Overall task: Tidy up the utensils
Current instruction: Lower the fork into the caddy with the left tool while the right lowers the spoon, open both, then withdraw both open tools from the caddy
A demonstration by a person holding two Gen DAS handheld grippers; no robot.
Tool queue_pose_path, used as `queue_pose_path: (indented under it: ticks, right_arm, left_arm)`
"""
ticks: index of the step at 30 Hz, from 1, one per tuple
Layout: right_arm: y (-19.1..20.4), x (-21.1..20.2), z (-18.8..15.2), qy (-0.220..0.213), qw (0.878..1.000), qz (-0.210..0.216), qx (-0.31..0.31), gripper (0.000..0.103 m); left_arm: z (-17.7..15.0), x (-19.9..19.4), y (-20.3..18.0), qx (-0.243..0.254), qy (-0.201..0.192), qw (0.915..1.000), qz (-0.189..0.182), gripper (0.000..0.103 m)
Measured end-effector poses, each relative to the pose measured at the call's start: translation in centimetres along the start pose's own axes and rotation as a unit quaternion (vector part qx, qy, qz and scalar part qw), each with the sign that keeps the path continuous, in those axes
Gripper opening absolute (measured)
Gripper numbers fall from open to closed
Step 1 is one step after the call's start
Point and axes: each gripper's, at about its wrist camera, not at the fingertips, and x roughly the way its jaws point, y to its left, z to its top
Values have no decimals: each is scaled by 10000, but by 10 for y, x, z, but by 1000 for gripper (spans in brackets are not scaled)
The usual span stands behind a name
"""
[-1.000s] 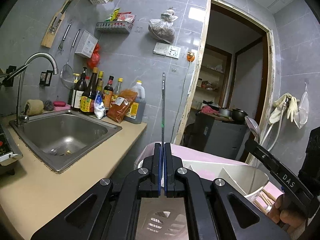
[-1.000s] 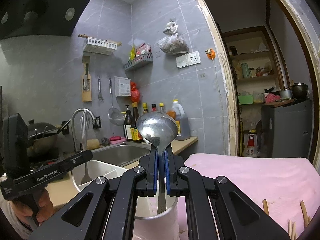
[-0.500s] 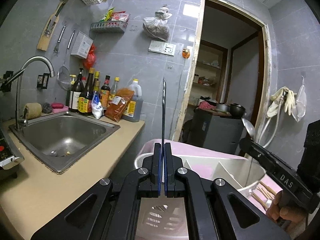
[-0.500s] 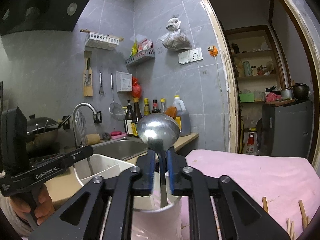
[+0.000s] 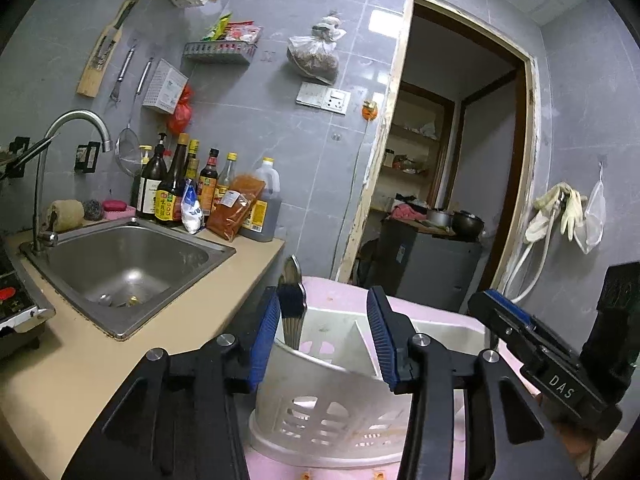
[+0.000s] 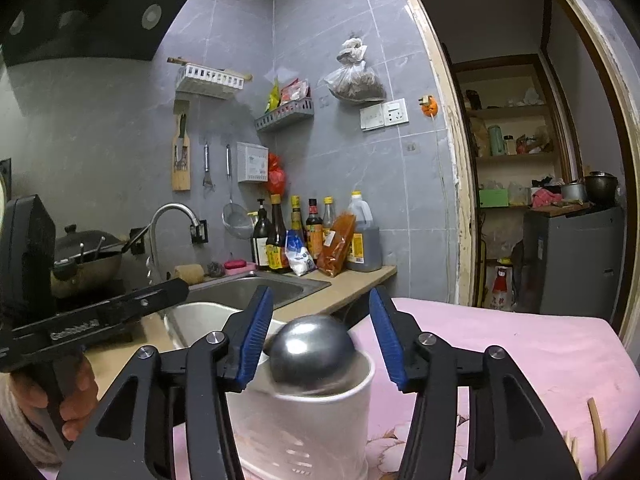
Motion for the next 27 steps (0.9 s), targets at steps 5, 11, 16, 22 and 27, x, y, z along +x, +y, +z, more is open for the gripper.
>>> queue_pose_path:
  ticks: [5, 11, 16, 22, 27]
  right_arm:
    - [-4, -10, 8, -147, 9998, -117, 113, 68]
    - [-13, -39, 23, -227, 9976, -611, 253, 86]
    - [-29, -78, 29, -195, 9948, -981, 184, 103]
    - [-60, -124, 34, 113, 9862, -1648, -102, 103]
    - [-93, -155, 27, 421, 9763, -2118, -136, 103]
  left_arm:
    - [7, -11, -4, 33, -105, 9998, 194, 55]
    - [16, -24, -33, 445, -383, 9978, 317, 83]
    - [13, -28, -66, 839, -396, 9957, 20, 93]
    - [-2, -16, -109, 1087, 103, 9922, -598, 93]
    - [-23, 4, -146, 1196, 801, 9842, -1027, 93]
